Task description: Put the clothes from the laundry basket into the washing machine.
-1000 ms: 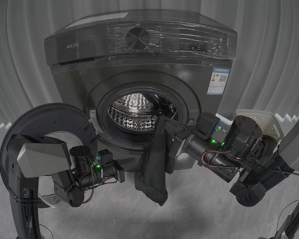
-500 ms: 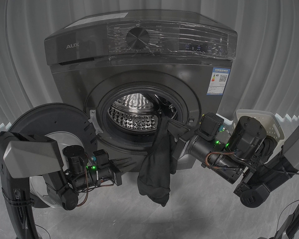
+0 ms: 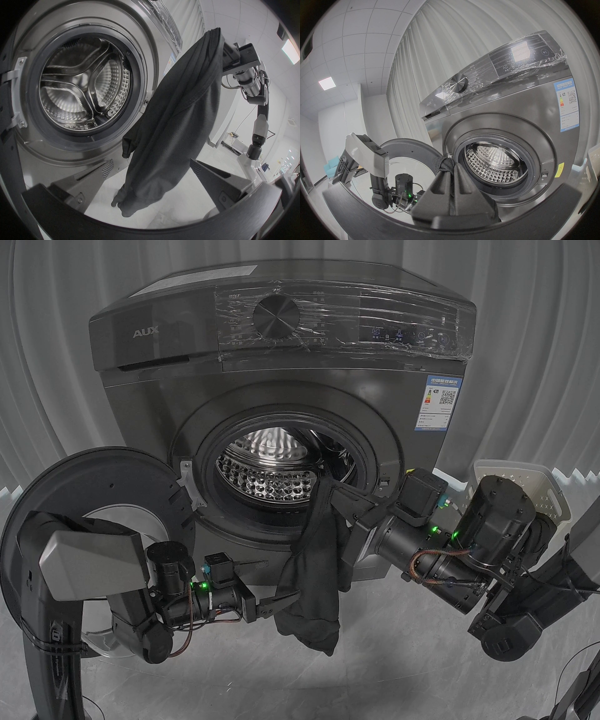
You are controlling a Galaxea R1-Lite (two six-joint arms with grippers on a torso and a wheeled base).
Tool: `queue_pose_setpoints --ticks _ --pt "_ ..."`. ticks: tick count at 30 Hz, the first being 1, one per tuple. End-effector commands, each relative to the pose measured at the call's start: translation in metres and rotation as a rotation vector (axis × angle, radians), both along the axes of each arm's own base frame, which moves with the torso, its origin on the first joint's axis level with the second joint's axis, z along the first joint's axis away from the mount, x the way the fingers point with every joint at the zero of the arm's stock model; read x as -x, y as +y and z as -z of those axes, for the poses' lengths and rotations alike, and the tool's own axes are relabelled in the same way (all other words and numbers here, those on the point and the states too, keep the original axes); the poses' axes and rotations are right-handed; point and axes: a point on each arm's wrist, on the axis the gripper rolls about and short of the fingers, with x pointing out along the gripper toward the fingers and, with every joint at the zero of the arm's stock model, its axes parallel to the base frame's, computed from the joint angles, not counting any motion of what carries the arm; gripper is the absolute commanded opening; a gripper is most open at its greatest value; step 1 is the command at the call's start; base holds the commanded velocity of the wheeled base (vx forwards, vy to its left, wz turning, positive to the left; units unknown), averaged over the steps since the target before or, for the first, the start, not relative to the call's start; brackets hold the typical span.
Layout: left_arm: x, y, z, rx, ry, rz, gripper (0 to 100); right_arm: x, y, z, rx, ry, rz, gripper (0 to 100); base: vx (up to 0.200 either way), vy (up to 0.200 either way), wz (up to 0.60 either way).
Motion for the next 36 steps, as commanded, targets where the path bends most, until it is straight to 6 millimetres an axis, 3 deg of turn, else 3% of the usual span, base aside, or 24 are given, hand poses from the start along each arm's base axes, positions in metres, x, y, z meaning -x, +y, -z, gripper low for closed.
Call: queue_pose_setpoints --ticks 1,2,3,13,16,21,22,23,26,32,36 --pt "-0.017 -0.01 0.017 0.0 -0.018 0.003 100 0.003 0.004 0.001 0.001 0.001 -0.015 0 0.0 0.0 0.0" --pt "-0.019 -0.011 0.017 0.003 -0.022 0.005 100 0.004 0.004 0.001 0.001 0.003 -0.017 0 0.0 0.0 0.0" --pt "-0.021 -0.012 0.02 0.003 -0.022 0.005 0 0.004 0.004 0.001 0.0 0.002 -0.019 0 0.0 0.0 0.0" --pt "-0.016 -0.013 0.015 0.0 -0.031 0.009 0 0.001 0.0 0.001 0.002 0.005 0.001 0 0.0 0.0 0.0" --pt "-0.005 -0.006 -0.005 0.008 -0.049 0.002 0 -0.003 -0.004 0.001 0.0 0.007 0.022 0 0.0 0.0 0.0" --pt "0.021 0.011 -0.056 0.041 -0.126 -0.015 0 -0.012 -0.025 0.01 0.03 0.048 0.101 0 0.0 0.0 0.0" --pt "0.021 0.011 -0.056 0.041 -0.126 -0.015 0 -0.012 -0.025 0.01 0.03 0.048 0.101 0 0.0 0.0 0.0" --pt "0.033 0.021 -0.077 0.06 -0.159 -0.031 0 -0.011 -0.035 0.016 0.052 0.071 0.123 0 0.0 0.0 0.0" --pt "0.056 0.034 -0.1 0.077 -0.197 -0.049 0 -0.007 -0.048 0.022 0.072 0.091 0.14 0 0.0 0.0 0.0" --pt "0.096 0.05 -0.122 0.096 -0.238 -0.049 0 0.004 -0.067 0.027 0.063 0.092 0.156 0 0.0 0.0 0.0" --pt "0.097 0.051 -0.13 0.105 -0.276 -0.056 0 0.006 -0.069 0.026 0.027 0.065 0.136 0 0.0 0.0 0.0"
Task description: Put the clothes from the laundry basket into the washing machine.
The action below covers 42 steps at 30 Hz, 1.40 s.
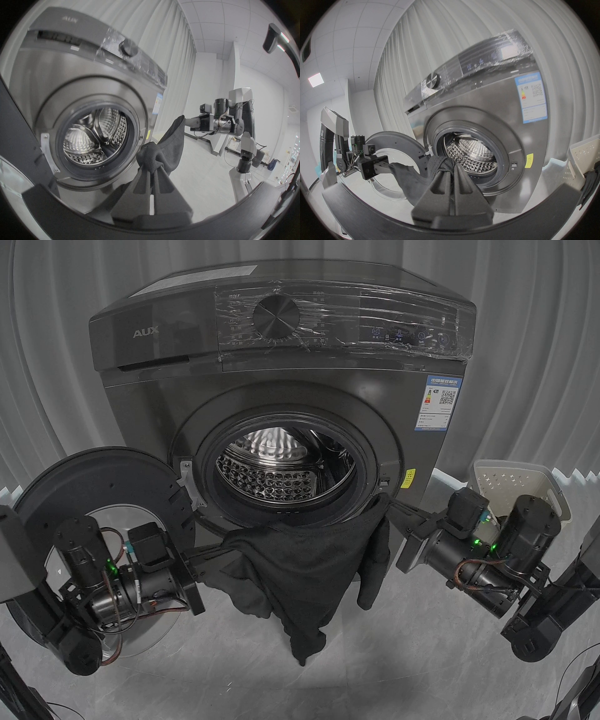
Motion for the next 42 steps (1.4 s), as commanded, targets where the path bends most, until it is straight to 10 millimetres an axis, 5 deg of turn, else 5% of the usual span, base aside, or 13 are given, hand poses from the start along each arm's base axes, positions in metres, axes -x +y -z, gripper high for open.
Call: queue_pose_setpoints --ticks 1,15,34,40,41,42 --pt "0.023 0.011 -0.031 0.039 -0.109 -0.013 0 0.007 -0.014 0.004 -0.003 0.009 0.006 0 0.0 0.0 0.0" --pt "0.043 0.023 -0.081 0.169 -0.242 -0.045 0 0.011 -0.028 0.004 0.013 0.014 0.044 0 0.0 0.0 0.0" --pt "0.045 0.022 -0.084 0.181 -0.247 -0.035 0 0.014 -0.027 -0.001 0.003 -0.001 0.033 0 0.0 0.0 0.0" --pt "0.044 0.001 -0.09 0.216 -0.256 -0.012 0 0.029 -0.016 0.013 0.037 0.05 -0.036 0 0.0 0.0 0.0" --pt "0.044 0.0 -0.09 0.219 -0.256 -0.013 0 0.031 -0.014 0.014 0.04 0.056 -0.044 100 0.0 0.0 0.0" --pt "0.041 -0.006 -0.094 0.238 -0.265 -0.025 0 0.035 -0.008 0.021 0.053 0.081 -0.069 100 0.0 0.0 0.0"
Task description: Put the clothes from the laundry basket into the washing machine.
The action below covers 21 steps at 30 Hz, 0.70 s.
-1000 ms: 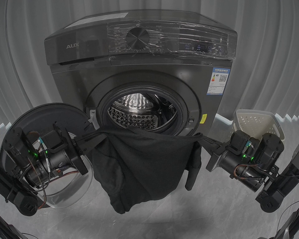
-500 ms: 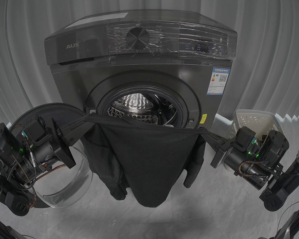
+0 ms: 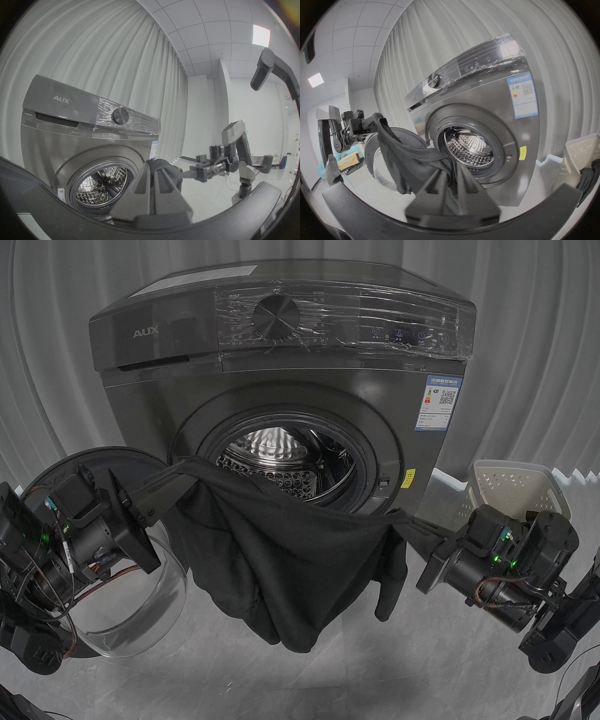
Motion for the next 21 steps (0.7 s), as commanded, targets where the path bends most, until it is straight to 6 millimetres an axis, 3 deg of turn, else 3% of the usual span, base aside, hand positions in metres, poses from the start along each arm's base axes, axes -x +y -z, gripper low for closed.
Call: queue_pose_setpoints --ticks 1,11,17,21 --pt "-0.005 -0.018 -0.007 0.038 -0.014 0.002 0 0.013 0.016 0.019 0.04 0.07 -0.076 100 0.0 0.0 0.0" --pt "-0.024 -0.03 0.007 0.017 0.041 0.002 0 -0.007 0.051 0.057 0.111 0.137 -0.144 100 0.0 0.0 0.0" --pt "-0.039 -0.037 0.018 0.013 0.081 -0.051 0 -0.016 0.074 0.069 0.113 0.129 -0.188 100 0.0 0.0 0.0" --pt "-0.042 -0.046 0.02 0.025 0.093 -0.087 0 -0.025 0.078 0.067 0.097 0.114 -0.165 100 0.0 0.0 0.0"
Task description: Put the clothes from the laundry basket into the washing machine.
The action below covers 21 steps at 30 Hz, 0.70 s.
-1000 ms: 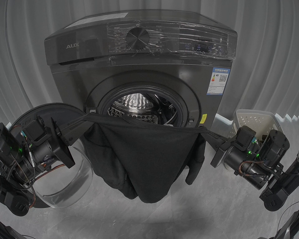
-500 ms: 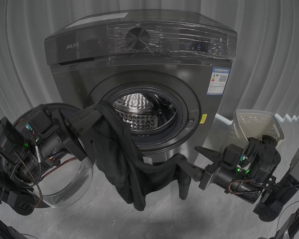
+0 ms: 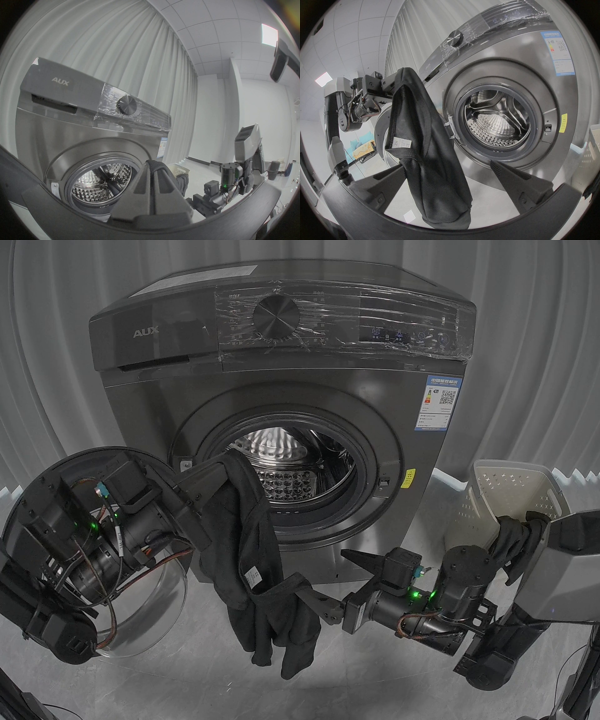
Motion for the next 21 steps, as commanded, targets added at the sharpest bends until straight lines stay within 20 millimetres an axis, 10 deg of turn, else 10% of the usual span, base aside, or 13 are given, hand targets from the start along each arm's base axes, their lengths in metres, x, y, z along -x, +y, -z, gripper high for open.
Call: queue_pose_setpoints --ticks 1,11,21 --pt "-0.01 -0.012 0.008 -0.003 0.035 -0.024 0 -0.01 0.007 0.013 0.018 0.019 0.021 100 0.0 0.0 0.0" --pt "-0.025 -0.018 -0.015 0.021 0.024 -0.102 0 0.026 -0.024 0.068 0.241 0.224 0.003 100 0.0 0.0 0.0" --pt "-0.025 -0.027 -0.022 0.02 0.018 -0.132 0 0.01 -0.009 0.073 0.205 0.197 -0.03 100 0.0 0.0 0.0"
